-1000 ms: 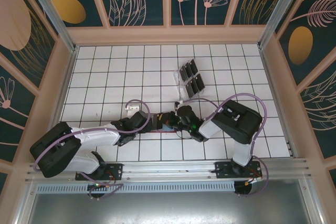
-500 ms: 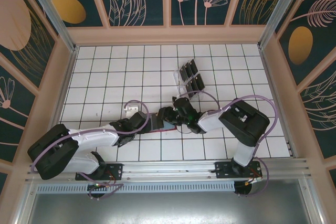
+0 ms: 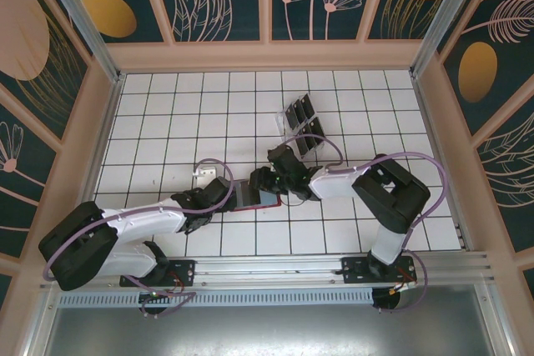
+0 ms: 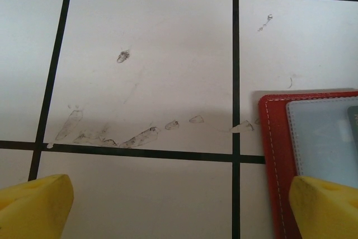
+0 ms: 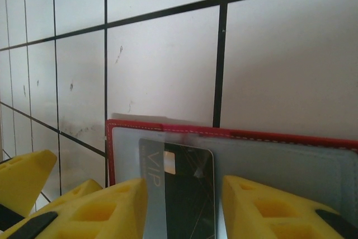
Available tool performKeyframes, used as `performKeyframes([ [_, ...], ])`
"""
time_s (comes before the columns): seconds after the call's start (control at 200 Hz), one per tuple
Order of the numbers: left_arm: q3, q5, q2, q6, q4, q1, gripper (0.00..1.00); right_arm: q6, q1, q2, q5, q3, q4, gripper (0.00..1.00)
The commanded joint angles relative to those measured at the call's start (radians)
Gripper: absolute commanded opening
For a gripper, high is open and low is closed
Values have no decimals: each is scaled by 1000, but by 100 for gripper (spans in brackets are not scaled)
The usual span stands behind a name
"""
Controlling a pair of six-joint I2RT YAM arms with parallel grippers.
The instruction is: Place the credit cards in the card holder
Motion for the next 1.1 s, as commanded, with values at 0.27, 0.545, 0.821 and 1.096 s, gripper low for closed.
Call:
performKeyframes([
  [0.27,-39,7,5,-22,23,-4,98,-20,44,55,17,72,-69,39],
  [0.545,-60,22,4,-21,57,-4,98,-17,74,84,12,117,-97,39],
  [0.821,-65,24,-19,-17,67,-4,98,-20,91,95,31,137,-127,41],
  [1.096,-48,3,-59,-7,36,-4,99,-16,52,46,58,72,-127,44],
])
